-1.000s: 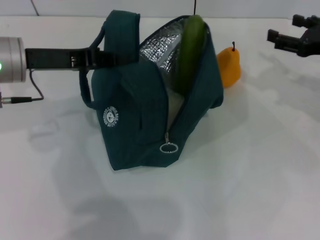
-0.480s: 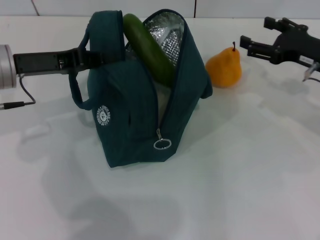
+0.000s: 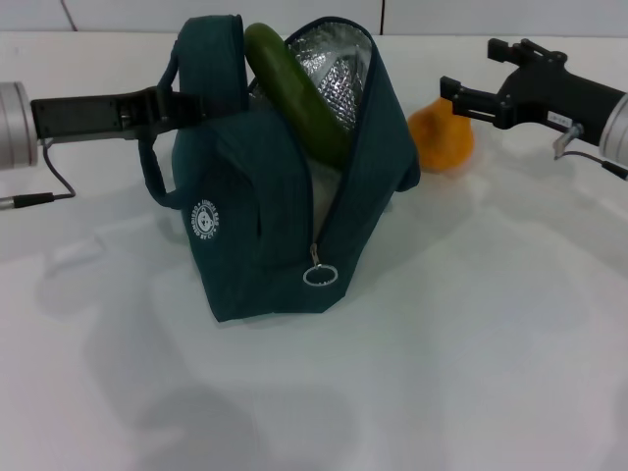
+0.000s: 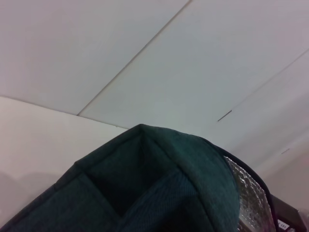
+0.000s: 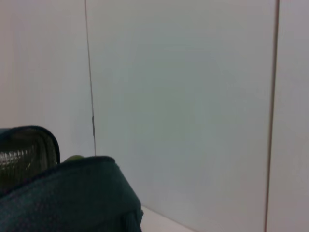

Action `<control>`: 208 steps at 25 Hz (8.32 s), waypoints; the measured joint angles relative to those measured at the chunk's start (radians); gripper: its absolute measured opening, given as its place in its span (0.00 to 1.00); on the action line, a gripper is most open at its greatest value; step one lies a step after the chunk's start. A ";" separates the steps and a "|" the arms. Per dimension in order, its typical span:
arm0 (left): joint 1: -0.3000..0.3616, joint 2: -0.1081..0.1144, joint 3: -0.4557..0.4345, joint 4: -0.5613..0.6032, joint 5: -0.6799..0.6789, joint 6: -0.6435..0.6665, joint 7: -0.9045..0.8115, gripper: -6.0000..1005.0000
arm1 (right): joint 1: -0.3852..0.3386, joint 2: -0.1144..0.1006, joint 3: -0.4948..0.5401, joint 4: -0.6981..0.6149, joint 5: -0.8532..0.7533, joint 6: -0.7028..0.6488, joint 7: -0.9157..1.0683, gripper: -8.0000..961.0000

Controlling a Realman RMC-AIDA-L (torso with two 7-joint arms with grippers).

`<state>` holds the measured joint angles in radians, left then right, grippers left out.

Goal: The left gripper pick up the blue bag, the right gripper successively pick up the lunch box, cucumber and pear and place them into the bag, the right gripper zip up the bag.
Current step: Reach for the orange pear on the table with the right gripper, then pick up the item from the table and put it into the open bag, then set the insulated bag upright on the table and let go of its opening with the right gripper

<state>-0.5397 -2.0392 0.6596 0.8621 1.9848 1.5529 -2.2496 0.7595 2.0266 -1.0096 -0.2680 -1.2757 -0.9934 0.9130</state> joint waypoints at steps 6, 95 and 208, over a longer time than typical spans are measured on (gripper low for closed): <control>0.000 0.000 0.000 0.000 -0.003 -0.002 -0.003 0.05 | 0.048 0.002 0.002 0.062 0.001 0.038 -0.030 0.87; 0.022 -0.017 0.008 0.000 -0.018 0.009 0.011 0.05 | -0.025 -0.003 -0.131 -0.402 0.087 -0.240 0.262 0.07; 0.058 -0.038 0.003 -0.052 -0.093 -0.026 0.117 0.05 | -0.231 0.001 -0.511 -0.416 0.087 0.058 0.111 0.07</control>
<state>-0.4818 -2.0769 0.6626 0.8099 1.8913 1.5267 -2.1323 0.5288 2.0277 -1.5201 -0.6838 -1.1884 -0.9351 1.0240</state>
